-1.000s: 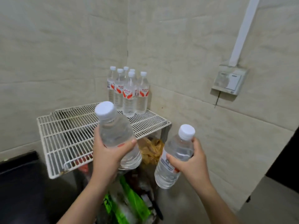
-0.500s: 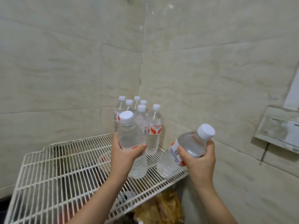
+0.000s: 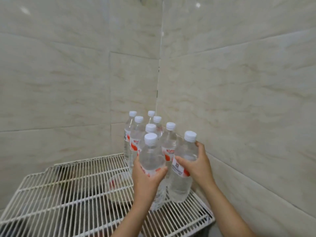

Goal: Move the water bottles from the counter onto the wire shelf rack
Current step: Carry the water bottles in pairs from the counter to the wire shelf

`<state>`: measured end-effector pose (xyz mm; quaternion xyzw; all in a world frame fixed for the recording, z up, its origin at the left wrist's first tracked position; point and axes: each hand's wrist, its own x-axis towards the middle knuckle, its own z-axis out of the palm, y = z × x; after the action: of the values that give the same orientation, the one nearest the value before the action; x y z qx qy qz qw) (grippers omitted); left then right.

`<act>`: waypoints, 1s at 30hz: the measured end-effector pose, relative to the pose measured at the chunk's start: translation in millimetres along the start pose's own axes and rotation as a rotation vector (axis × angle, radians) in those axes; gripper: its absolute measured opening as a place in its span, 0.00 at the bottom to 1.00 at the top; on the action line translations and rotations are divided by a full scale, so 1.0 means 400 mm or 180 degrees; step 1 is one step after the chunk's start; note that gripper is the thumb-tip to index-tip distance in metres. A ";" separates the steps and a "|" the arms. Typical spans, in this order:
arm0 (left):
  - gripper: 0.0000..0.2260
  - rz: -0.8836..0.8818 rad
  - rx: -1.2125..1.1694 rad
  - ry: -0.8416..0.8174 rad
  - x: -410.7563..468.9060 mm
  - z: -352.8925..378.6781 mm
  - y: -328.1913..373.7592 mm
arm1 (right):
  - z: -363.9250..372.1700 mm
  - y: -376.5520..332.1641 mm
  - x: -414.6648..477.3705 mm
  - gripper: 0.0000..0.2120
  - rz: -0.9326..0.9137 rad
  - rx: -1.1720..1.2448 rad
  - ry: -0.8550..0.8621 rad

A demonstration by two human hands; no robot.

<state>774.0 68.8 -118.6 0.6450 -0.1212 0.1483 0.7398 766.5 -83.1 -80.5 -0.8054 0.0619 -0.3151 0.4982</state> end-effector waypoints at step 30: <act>0.44 -0.0945 0.4673 0.0543 -0.413 -0.278 0.100 | 0.036 0.104 -0.383 0.17 -0.1212 -0.1855 -0.0850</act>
<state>604.4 173.3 -158.6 0.9682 0.1547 0.1391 0.1389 662.1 -29.6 -188.2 -0.9445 -0.0675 -0.2634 0.1842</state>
